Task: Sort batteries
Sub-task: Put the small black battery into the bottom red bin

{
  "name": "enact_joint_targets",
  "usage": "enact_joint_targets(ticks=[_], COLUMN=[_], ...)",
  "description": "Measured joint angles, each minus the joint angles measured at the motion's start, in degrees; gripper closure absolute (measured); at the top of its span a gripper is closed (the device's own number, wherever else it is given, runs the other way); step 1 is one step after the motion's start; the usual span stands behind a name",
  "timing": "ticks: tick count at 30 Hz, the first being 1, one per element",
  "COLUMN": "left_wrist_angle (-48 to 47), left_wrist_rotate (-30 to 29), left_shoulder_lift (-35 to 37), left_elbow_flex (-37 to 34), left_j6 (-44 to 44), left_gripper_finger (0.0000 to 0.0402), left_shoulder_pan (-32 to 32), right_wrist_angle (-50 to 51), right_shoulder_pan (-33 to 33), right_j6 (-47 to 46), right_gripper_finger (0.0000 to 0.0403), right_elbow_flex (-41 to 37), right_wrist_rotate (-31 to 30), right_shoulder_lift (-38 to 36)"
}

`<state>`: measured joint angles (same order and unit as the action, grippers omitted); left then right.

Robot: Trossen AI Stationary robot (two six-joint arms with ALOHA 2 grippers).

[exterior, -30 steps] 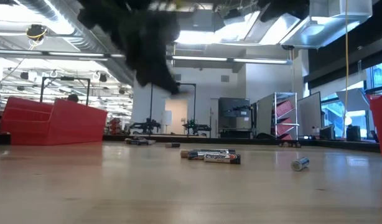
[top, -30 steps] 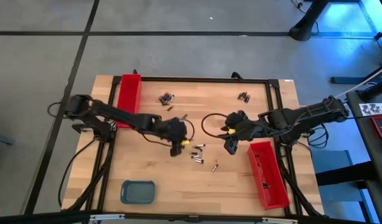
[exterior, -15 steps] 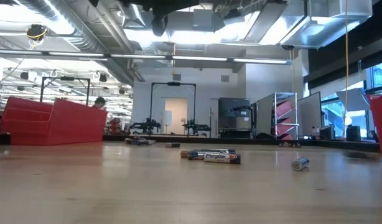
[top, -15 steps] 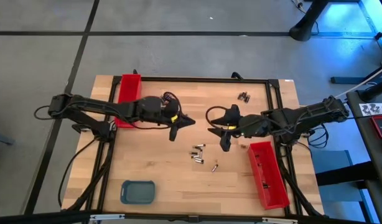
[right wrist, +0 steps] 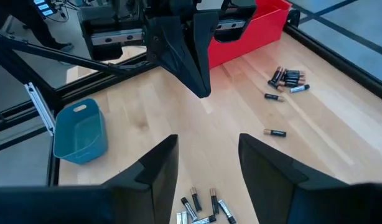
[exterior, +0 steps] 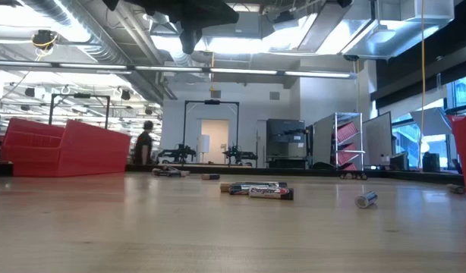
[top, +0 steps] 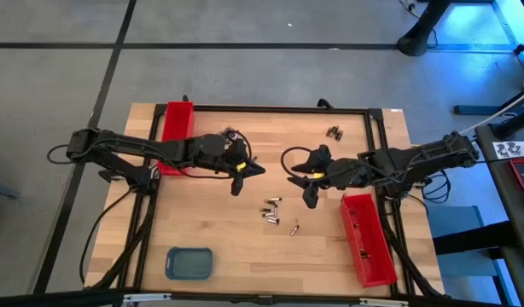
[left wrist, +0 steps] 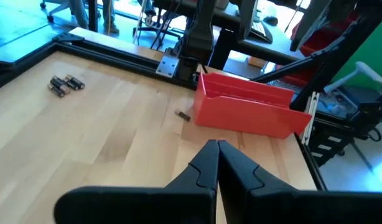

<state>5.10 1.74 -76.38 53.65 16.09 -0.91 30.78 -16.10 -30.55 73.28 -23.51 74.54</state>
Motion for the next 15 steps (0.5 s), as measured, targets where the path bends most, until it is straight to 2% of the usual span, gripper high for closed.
enact_joint_targets(ticks=[5, 9, 12, 15], left_wrist_angle=[-0.42, -3.38, -9.3, -16.09], left_wrist_rotate=[-0.02, -0.28, -0.42, -0.44], left_shoulder_lift=[0.0, 0.0, -0.39, -2.31], left_elbow_flex=[0.0, 0.0, 0.02, 0.02], left_j6=[0.05, 0.66, 0.6, -0.49], left_gripper_finger=[0.0401, 0.0401, 0.04, 0.04], left_shoulder_pan=[-0.37, -1.18, -1.9, -2.67], right_wrist_angle=[8.83, 16.71, 17.88, 15.79], right_shoulder_pan=[2.14, 5.73, 7.67, 7.54], right_j6=[-9.49, -13.96, -8.1, 4.16], right_gripper_finger=[0.0233, 0.0233, 0.0233, 0.0233], right_elbow_flex=[0.01, 0.02, 0.02, 0.02], right_wrist_rotate=[1.99, 9.38, 15.5, 16.14], right_shoulder_lift=[0.0, 1.52, 4.39, 8.71])
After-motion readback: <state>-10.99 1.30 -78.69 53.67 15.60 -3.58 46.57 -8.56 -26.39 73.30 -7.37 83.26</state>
